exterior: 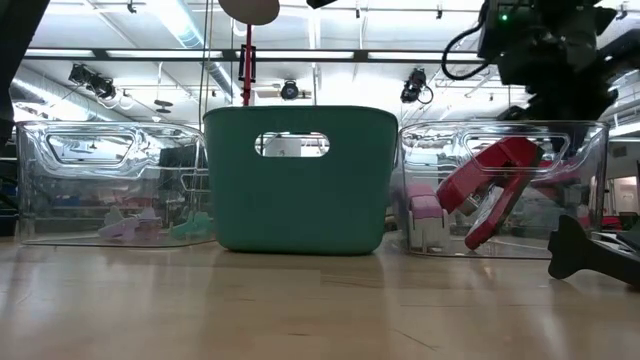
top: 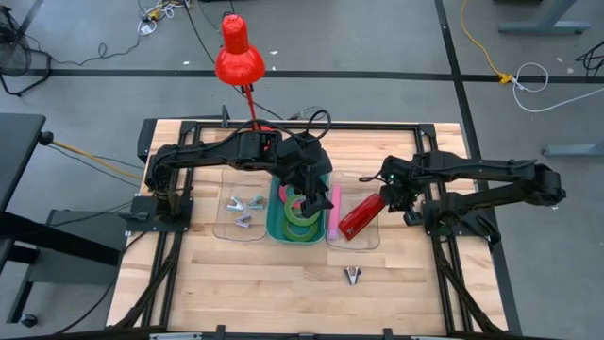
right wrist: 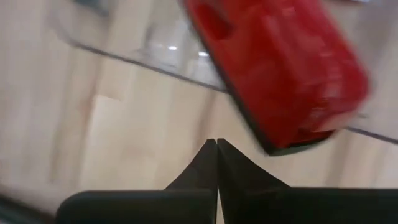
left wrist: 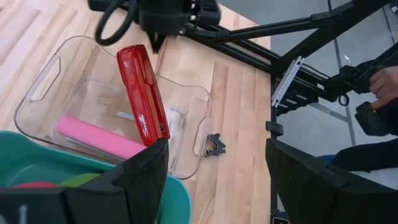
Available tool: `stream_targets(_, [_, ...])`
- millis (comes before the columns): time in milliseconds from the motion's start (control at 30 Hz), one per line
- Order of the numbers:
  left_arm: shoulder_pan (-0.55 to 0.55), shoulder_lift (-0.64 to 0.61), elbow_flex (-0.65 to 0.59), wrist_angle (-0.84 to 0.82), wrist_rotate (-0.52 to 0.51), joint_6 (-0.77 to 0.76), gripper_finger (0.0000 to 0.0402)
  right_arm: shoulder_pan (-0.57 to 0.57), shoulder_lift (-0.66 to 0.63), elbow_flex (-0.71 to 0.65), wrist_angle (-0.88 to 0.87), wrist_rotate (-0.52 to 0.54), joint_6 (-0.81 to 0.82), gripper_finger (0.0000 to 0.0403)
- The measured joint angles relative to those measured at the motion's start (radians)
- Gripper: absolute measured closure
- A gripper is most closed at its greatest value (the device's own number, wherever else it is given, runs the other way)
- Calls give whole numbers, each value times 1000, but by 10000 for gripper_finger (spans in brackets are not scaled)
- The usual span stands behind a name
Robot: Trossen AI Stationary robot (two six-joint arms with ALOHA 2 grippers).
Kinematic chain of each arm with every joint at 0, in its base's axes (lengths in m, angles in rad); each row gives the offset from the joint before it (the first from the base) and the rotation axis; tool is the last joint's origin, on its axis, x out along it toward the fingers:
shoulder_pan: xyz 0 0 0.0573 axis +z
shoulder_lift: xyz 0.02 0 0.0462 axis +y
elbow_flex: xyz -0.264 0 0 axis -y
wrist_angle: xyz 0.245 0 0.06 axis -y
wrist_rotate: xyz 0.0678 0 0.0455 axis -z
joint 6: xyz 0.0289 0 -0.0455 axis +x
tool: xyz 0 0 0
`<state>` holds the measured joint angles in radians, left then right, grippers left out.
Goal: Pick and place Stapler, Stapler remover, tape
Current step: Put the red stapler into the right transparent bin, then put the black stapler remover into the left transparent bin
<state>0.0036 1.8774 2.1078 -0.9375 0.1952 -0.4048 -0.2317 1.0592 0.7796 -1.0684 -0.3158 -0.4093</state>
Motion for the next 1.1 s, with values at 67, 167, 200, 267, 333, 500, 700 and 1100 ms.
stream_targets(67, [0, 0, 0, 0, 0, 0, 133, 0, 0, -3, 30, 44, 8, 402])
stream_targets(167, [0, 0, 0, 0, 0, 0, 133, 0, 0, -3, 71, 106, 17, 402])
stream_targets(200, [0, 0, 0, 0, 0, 0, 133, 0, 0, -3, 87, 117, 20, 402])
stream_targets(267, [0, 0, 0, 0, 0, 0, 133, 0, 0, -3, 108, 125, 27, 402])
stream_targets(333, [0, 0, 0, 0, 0, 0, 133, 0, 0, -3, 138, 125, 35, 402])
stream_targets(500, [0, 0, 0, 0, 0, 0, 133, 0, 0, -3, 231, 170, 35, 403])
stream_targets(700, [0, 0, 0, 0, 0, 6, 133, -1, 0, -3, 318, 273, 35, 403])
stream_targets(1100, [0, 0, 0, -1, 0, 50, 133, 0, -6, -3, 321, 230, 36, 403])
